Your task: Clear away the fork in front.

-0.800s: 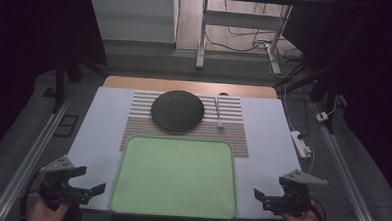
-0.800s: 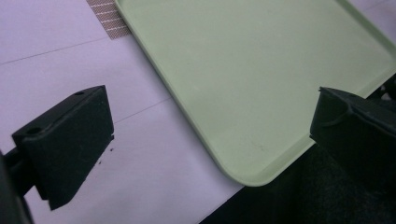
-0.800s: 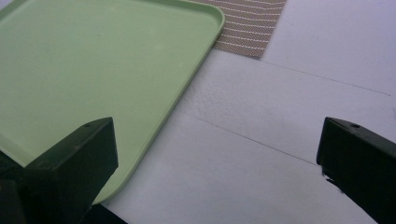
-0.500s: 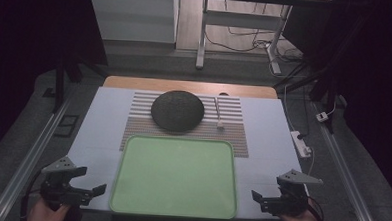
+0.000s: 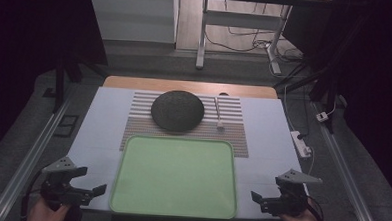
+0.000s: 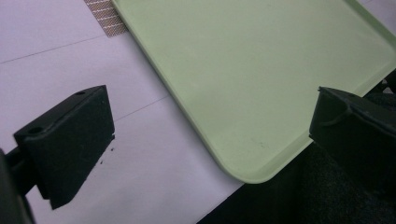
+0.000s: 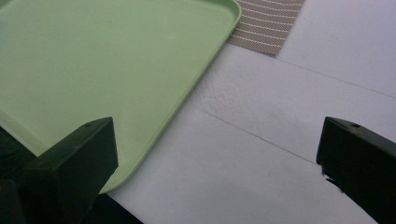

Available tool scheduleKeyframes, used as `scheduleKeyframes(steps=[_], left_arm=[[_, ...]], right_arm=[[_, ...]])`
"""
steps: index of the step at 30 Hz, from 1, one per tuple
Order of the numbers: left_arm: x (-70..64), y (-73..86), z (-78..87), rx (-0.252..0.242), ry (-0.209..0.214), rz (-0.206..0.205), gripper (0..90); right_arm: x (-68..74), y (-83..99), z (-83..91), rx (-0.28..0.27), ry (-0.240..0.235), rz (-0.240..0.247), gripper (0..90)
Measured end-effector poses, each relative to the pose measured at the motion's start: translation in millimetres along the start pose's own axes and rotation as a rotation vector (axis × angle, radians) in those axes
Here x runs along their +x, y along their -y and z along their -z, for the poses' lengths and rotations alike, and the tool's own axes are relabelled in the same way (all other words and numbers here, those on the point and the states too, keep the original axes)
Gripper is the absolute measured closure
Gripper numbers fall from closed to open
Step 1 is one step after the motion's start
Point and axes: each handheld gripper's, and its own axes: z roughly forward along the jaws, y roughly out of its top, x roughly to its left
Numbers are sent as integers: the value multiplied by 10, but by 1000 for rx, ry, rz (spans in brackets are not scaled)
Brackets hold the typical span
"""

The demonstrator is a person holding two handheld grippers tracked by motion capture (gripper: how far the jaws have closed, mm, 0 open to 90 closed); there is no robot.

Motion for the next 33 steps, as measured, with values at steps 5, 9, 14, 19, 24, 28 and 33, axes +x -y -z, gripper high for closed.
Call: scheduleKeyframes(steps=[5, 9, 14, 19, 24, 28, 33], left_arm=[[3, 4, 8, -2, 1, 0, 2], [5, 4, 8, -4, 2, 1, 3], [2, 2, 5, -1, 0, 1, 3], [3, 4, 7, -2, 0, 3, 3], [2, 4, 7, -1, 0, 0, 3], [6, 5, 8, -4, 1, 2, 3], [4, 4, 7, -2, -1, 3, 3]], right_arm=[[15, -6, 3, -3, -5, 19, 0], [25, -32, 4, -29, -19, 33, 0], [23, -58, -10, -38, -36, 35, 0], [38, -87, -30, -50, -97, 9, 0], [55, -135, -91, -36, -102, 47, 0], [62, -169, -118, -38, -110, 68, 0], [61, -231, -172, -55, -113, 86, 0]])
